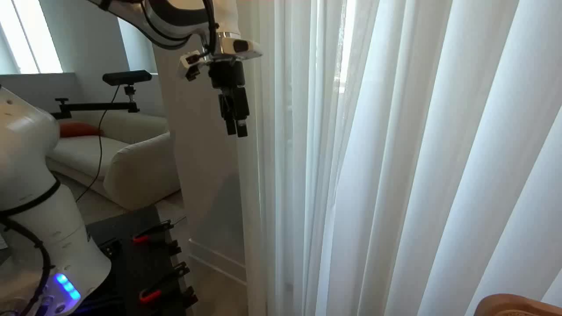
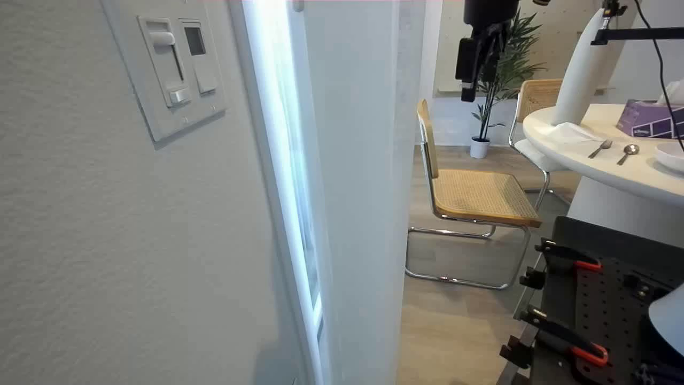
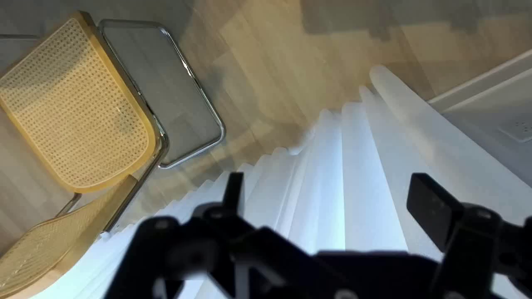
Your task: Open the white curtain
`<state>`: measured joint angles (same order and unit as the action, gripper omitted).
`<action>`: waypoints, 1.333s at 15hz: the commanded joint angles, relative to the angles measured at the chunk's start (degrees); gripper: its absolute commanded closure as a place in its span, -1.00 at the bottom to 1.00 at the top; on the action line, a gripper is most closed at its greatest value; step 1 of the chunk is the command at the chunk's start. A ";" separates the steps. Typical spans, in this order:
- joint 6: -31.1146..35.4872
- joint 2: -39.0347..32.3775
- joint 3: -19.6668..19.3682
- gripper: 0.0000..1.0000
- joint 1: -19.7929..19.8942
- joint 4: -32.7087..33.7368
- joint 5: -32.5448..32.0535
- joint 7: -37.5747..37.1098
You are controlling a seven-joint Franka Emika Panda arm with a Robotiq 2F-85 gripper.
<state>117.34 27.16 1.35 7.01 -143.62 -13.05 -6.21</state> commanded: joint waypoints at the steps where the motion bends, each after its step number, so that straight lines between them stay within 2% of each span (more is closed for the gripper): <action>1: -0.20 -0.02 -0.59 -1.00 -0.67 0.11 -0.28 -0.25; 7: -0.20 -0.02 -0.59 -1.00 -0.67 0.11 -0.28 -0.25; 10: 0.84 3.49 -1.01 -1.00 -1.13 -3.72 -1.51 2.57; 17: -1.11 24.91 -3.49 -1.00 -2.35 -20.68 -5.26 13.68; 18: -5.27 24.93 -3.34 -1.00 -3.34 -15.49 -4.61 16.28; 20: -6.70 31.71 -2.78 -1.00 -6.03 -16.61 -4.15 19.41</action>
<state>114.57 49.91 -1.39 4.64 -160.23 -17.21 8.70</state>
